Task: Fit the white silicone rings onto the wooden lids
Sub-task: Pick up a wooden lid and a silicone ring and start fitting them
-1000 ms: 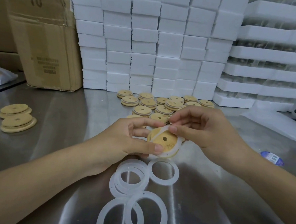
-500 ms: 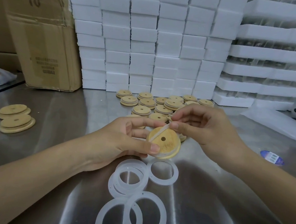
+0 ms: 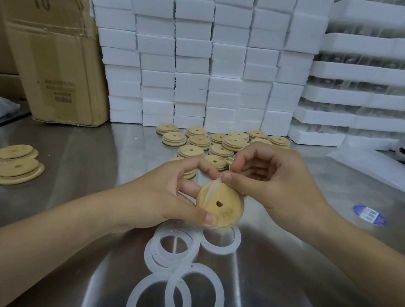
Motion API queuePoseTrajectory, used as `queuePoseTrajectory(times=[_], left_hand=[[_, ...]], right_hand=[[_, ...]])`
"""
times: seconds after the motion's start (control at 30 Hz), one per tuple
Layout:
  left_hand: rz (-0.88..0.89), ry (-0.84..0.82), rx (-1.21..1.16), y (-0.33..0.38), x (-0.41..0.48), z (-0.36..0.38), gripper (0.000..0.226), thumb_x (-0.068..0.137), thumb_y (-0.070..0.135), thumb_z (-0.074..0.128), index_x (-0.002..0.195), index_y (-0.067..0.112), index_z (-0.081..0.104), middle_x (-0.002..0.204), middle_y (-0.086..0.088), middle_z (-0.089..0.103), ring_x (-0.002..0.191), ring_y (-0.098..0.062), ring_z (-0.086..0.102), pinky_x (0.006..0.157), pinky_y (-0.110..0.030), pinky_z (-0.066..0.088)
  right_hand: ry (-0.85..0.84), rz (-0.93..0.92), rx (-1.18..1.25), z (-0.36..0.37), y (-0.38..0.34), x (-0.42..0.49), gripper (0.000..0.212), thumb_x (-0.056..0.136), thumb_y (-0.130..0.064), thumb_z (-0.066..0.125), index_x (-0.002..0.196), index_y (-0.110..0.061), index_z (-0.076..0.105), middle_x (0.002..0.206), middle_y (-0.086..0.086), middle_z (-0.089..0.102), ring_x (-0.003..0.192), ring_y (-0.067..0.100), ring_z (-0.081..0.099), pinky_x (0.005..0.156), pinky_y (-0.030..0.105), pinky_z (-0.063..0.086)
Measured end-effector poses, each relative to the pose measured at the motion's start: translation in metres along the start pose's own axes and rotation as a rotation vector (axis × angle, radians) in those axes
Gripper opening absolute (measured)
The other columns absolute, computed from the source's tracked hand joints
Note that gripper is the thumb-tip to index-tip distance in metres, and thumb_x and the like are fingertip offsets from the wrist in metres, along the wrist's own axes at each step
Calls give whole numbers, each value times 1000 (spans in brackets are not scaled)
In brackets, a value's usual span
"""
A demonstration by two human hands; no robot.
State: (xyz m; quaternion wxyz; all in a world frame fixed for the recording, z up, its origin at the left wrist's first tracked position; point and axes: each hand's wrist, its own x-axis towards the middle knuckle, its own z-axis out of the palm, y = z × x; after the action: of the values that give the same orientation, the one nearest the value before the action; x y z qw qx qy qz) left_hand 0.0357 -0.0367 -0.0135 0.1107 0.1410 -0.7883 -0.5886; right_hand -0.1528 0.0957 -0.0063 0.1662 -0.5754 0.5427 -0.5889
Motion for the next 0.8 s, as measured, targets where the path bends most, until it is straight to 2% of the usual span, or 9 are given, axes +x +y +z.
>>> queuePoseTrajectory(times=[0.07,0.13,0.27,0.33,0.43,0.5,0.57,0.7,0.8], left_hand=[[-14,-33,29,0,0,2,41,88,2,86,120,13,64,108,-18,82,96,-33,81,88,-37,64],[-20,-80,42,-1,0,2,34,89,3,85,119,10,70,111,-17,81,106,-35,79,95,-38,64],[-10,-133,53,3,1,1,27,91,2,84,115,13,77,113,-15,81,106,-32,79,91,-32,64],[1,-134,75,3,1,0,25,91,0,83,113,12,77,112,-15,81,106,-36,79,93,-37,64],[26,-108,74,2,0,0,28,93,0,81,117,12,76,114,-12,82,109,-34,78,99,-42,63],[47,-66,31,2,-1,1,32,94,-3,78,121,16,76,115,-8,82,108,-25,79,93,-31,62],[53,13,13,1,0,3,37,95,-2,77,125,20,75,115,-5,82,108,-22,78,87,-26,57],[19,225,-41,-5,6,2,45,93,7,78,133,28,72,115,0,82,94,-10,72,76,-32,46],[-11,222,-100,-9,7,0,44,92,14,80,133,28,73,119,0,81,95,-9,73,72,-31,45]], right_hand=[[-3,-16,-19,3,-1,-1,18,81,0,87,80,-5,70,77,10,72,72,21,66,69,30,58],[-6,-28,-39,5,-2,-3,17,81,1,87,80,-4,70,78,12,71,72,20,66,69,30,56],[10,-46,-63,9,-3,-4,18,80,2,87,78,-5,71,78,13,71,71,16,65,65,25,52],[34,-45,-62,10,-2,-5,19,80,3,87,77,-6,71,78,15,71,70,15,64,63,23,51],[64,-1,38,10,-1,-4,19,79,3,87,77,-5,70,76,15,71,72,20,65,67,29,55],[79,37,114,8,-1,-1,19,78,-1,87,78,-4,69,77,13,69,75,28,64,71,39,56],[99,50,130,4,-1,1,19,76,-7,87,79,-3,68,79,13,69,77,31,62,74,44,53],[132,57,151,-3,3,2,20,75,-11,86,82,-6,69,77,5,71,77,20,66,70,22,55],[121,75,147,-6,9,0,21,76,-13,86,87,-5,70,78,6,72,76,18,67,69,18,54]])
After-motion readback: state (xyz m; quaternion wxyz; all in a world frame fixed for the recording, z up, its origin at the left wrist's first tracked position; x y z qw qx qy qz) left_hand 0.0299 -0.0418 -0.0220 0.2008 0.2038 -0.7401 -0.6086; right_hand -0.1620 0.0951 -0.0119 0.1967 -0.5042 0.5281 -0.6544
